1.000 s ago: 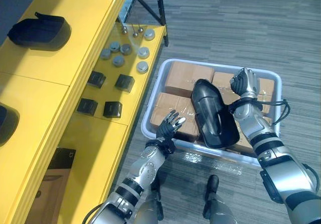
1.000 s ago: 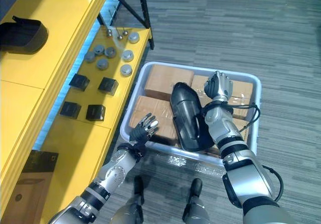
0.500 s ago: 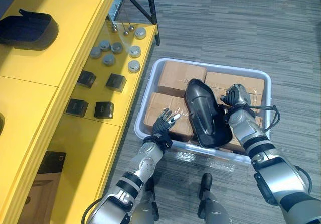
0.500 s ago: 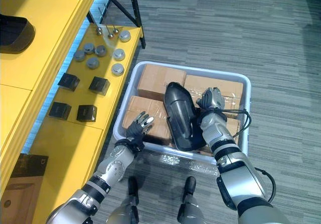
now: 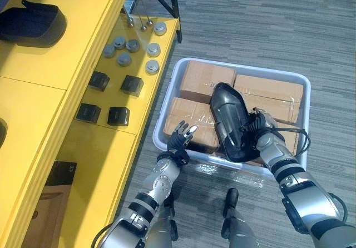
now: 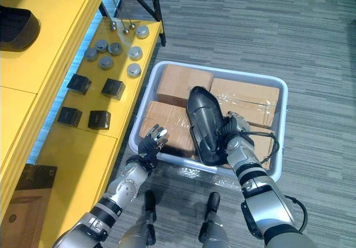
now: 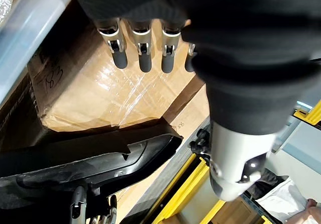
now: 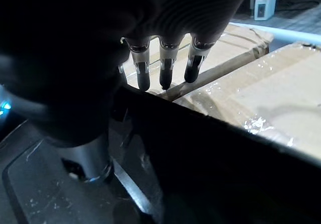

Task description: Walk over and take plastic housings, then place them on the shelf

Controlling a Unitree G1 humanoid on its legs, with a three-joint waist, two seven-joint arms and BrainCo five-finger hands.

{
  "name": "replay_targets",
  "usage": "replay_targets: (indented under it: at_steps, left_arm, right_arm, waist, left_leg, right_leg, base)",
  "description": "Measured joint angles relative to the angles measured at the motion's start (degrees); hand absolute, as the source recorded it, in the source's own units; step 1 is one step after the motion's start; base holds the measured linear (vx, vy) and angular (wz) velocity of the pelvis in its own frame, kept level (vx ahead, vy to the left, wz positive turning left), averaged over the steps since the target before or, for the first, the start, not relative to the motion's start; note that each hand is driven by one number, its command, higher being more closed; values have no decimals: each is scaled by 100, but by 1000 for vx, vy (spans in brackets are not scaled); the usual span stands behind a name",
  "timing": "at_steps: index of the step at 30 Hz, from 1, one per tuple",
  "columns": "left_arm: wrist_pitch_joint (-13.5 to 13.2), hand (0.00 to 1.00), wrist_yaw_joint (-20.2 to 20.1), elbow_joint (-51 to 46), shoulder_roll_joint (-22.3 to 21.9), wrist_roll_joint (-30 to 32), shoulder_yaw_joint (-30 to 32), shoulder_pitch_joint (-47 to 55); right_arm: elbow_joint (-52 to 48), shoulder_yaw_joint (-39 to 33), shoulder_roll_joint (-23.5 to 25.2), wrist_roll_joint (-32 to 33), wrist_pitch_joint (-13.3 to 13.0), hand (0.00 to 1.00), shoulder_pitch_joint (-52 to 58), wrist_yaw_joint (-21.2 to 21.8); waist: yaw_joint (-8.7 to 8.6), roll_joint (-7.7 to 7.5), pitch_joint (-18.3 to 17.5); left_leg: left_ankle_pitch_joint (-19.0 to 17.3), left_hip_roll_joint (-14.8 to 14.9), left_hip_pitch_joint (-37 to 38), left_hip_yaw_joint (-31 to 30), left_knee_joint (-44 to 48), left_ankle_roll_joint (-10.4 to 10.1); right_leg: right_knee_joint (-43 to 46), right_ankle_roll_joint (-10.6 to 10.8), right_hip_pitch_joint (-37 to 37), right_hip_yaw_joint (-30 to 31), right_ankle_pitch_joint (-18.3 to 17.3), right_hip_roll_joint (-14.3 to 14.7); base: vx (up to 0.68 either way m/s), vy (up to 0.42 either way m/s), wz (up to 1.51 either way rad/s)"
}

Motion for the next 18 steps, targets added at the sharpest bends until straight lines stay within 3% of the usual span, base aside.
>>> replay_targets:
  at_steps: [8,13,18]
  left_arm:
    - [-170,0,-43,15,-12,-132,122,114]
    - [-219,0,-148,53,-4,-232,122,179]
    - [-221,0,-230,-45,80,-340,127,224]
  right_arm:
    - [273,33,-88,-858,214,100,-119,-137]
    - [657,124,-164,-651,272,100,-255,-731]
    - [781,100,-240,-313,103,100,-216,-950]
  waist:
    - [80,7,1]
    - [140,22,2]
    - [211,78,27]
  left_leg:
    - [16,-41,-62,-34,-16,20]
    - [35,-112,-133,-153,-13,44]
    - [40,-140,-138,-157,-7,52]
  right_leg:
    - [27,6,-63,-27,-4,-46]
    - [28,21,-49,-145,-14,-125]
    - [29,26,-41,-153,-12,-153]
  base:
    - [0,5,2]
    - [16,19,14]
    - [0,0,0]
